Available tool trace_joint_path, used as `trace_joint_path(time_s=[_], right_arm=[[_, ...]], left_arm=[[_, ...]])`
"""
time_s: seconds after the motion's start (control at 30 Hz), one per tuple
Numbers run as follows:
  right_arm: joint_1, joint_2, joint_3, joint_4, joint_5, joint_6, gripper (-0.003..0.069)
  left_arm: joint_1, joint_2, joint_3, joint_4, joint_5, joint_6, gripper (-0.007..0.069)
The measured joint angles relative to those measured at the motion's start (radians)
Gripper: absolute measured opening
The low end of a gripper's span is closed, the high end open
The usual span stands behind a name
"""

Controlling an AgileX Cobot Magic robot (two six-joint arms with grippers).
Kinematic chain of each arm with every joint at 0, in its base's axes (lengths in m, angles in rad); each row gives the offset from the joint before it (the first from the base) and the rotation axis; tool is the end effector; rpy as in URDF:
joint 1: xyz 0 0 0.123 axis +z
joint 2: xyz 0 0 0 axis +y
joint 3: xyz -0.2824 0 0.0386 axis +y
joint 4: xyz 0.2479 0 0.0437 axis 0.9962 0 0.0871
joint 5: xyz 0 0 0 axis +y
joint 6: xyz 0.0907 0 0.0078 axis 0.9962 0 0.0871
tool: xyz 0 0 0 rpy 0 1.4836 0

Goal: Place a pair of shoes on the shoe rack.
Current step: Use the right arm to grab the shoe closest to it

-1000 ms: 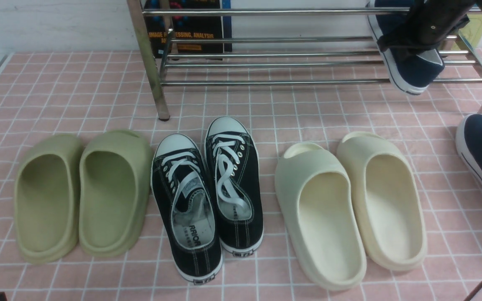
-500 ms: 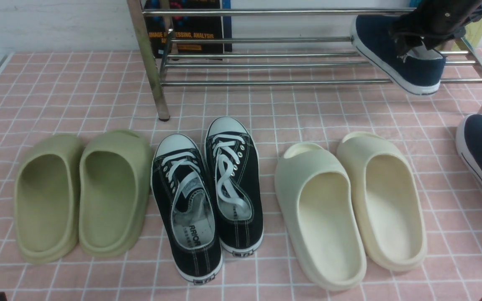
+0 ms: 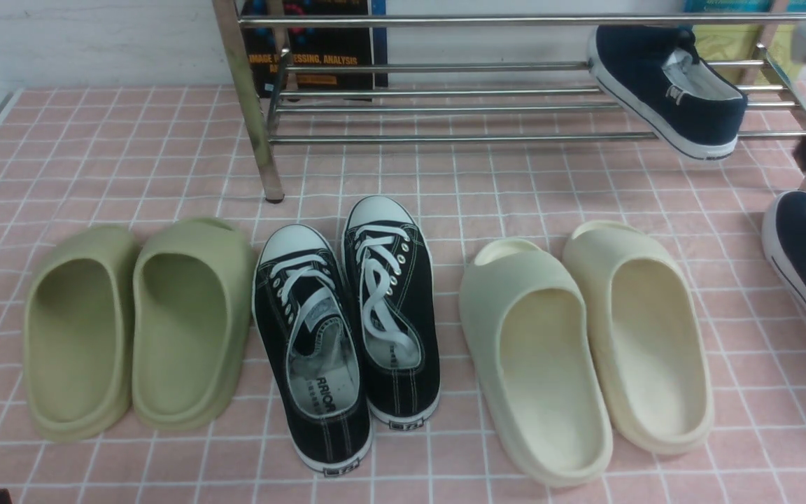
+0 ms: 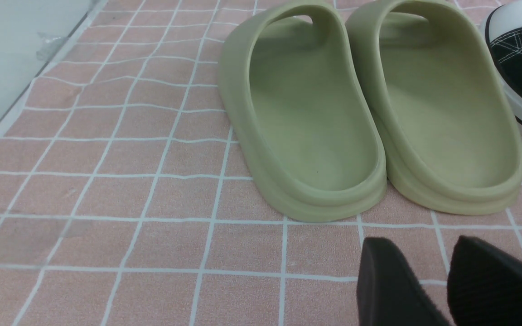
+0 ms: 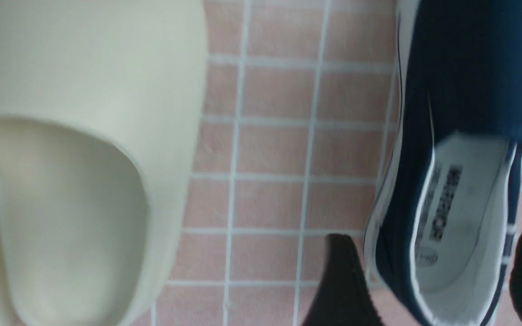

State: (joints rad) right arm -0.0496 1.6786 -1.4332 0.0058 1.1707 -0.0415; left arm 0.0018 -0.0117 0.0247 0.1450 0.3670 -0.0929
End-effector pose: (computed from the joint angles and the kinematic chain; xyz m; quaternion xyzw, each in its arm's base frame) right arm 0.3411 -0.0164 0.2934 0.0048 0.9927 -0.0027 0.1207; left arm 0.0527 0.0048 0.1727 0.0008 0.8015 0.0340 0.5970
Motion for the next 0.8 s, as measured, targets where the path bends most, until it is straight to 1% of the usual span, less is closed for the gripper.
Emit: trace_joint_path(time_s=[0.03,0.07,0.1,0.17,0.23,0.3,0.47,0.5,0.53,0.57,0.63,0.73,0.77,0.8], right_arm=[[-0.002,-0.004,0.016,-0.006,-0.007,0.005,0.0465],[-0.017,-0.029,0.127,-0.015,-0.064,0.023,0.046],[-0.018,-0.032,0.139,-0.015,-0.07,0.023,0.046],[-0.032,-0.035,0.26,-0.043,-0.149,0.058,0.0459],[-0.041,-0.027,0.316,-0.066,-0.21,0.082,0.0459],[-0.047,-0.017,0.345,-0.08,-0.276,0.1,0.0457],[-0.048,0.025,0.351,-0.09,-0.36,0.117,0.0436],[-0.048,0.041,0.351,-0.09,-0.391,0.119,0.0409],[-0.048,0.045,0.351,-0.09,-0.397,0.121,0.0399],[-0.048,0.053,0.351,-0.09,-0.405,0.123,0.0374],[-0.048,0.064,0.351,-0.092,-0.41,0.125,0.0255],[-0.048,0.056,0.336,-0.098,-0.389,0.126,0.0058],[-0.048,0.055,0.334,-0.098,-0.386,0.126,0.0049],[-0.048,0.037,0.313,-0.098,-0.36,0.125,0.0013]], left_arm=[[0.0,0.0,0.0,0.0,0.0,0.0,0.024],[0.0,0.0,0.0,0.0,0.0,0.0,0.024],[0.0,0.0,0.0,0.0,0.0,0.0,0.024],[0.0,0.0,0.0,0.0,0.0,0.0,0.024],[0.0,0.0,0.0,0.0,0.0,0.0,0.024],[0.0,0.0,0.0,0.0,0.0,0.0,0.024],[0.0,0.0,0.0,0.0,0.0,0.0,0.024],[0.0,0.0,0.0,0.0,0.0,0.0,0.024],[0.0,0.0,0.0,0.0,0.0,0.0,0.024],[0.0,0.0,0.0,0.0,0.0,0.0,0.024],[0.0,0.0,0.0,0.0,0.0,0.0,0.024],[0.0,0.0,0.0,0.0,0.0,0.0,0.024],[0.0,0.0,0.0,0.0,0.0,0.0,0.024],[0.0,0.0,0.0,0.0,0.0,0.0,0.024]])
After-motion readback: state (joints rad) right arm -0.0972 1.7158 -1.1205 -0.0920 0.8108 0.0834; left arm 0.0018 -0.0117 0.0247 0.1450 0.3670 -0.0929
